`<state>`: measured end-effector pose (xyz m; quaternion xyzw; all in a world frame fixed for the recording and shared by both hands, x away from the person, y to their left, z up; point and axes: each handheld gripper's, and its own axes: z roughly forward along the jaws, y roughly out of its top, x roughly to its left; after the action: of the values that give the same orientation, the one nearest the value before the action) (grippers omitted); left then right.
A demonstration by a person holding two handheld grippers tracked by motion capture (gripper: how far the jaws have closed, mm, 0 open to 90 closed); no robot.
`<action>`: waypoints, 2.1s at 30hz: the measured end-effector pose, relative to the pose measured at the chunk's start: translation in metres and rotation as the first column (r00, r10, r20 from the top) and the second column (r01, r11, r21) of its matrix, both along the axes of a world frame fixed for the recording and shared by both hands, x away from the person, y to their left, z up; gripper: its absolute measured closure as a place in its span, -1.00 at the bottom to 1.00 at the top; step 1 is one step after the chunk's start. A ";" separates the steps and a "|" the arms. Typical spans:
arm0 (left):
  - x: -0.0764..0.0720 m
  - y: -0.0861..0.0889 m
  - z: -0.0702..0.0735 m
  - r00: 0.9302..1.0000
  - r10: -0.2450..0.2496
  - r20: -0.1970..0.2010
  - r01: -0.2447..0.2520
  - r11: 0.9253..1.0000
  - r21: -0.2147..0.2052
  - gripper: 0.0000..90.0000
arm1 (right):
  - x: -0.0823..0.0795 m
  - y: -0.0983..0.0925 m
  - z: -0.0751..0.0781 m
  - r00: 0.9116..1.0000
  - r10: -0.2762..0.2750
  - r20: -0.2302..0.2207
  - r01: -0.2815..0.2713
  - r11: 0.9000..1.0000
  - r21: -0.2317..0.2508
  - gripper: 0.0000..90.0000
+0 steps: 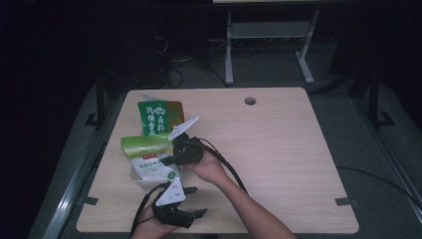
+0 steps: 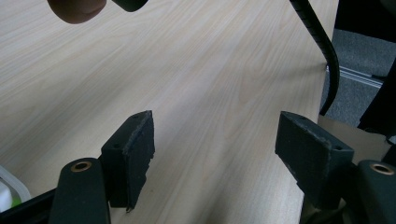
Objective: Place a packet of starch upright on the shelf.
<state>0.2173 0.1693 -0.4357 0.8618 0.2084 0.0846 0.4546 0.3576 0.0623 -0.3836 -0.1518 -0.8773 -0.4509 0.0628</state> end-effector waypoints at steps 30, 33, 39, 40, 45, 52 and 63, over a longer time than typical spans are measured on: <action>0.003 -0.011 0.001 1.000 0.002 -0.005 -0.002 1.000 0.000 -0.42 | 0.009 -0.043 0.016 0.998 -0.041 -0.054 0.044 0.997 0.056 0.30; 0.006 -0.011 0.002 1.000 0.005 -0.002 -0.005 1.000 -0.006 -0.42 | 0.010 -0.048 0.017 0.998 -0.045 -0.047 0.047 0.998 0.051 0.27; 0.008 -0.012 0.003 1.000 0.004 0.002 -0.004 1.000 -0.012 -0.42 | 0.012 -0.060 0.019 0.997 -0.060 -0.048 0.062 0.997 0.047 0.20; 0.008 -0.013 0.003 1.000 0.003 -0.001 -0.003 1.000 -0.011 -0.42 | 0.014 -0.062 0.019 0.997 -0.062 -0.048 0.064 0.997 0.045 0.19; 0.008 -0.014 0.002 1.000 -0.002 -0.001 0.002 1.000 -0.001 -0.42 | 0.016 -0.070 0.018 0.995 -0.076 -0.059 0.078 0.996 0.035 0.13; 0.010 -0.014 0.003 1.000 -0.002 0.002 0.002 1.000 0.003 -0.42 | 0.018 -0.080 0.020 0.994 -0.095 -0.051 0.097 0.995 0.036 0.08; 0.011 -0.016 0.002 1.000 -0.006 -0.001 0.006 1.000 0.002 -0.42 | 0.019 -0.097 0.023 0.990 -0.127 -0.057 0.128 0.991 0.026 0.03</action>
<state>0.2282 0.1533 -0.4339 0.8628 0.2060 0.0831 0.4540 0.3764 -0.0348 -0.3609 -0.2190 -0.8569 -0.4627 0.0601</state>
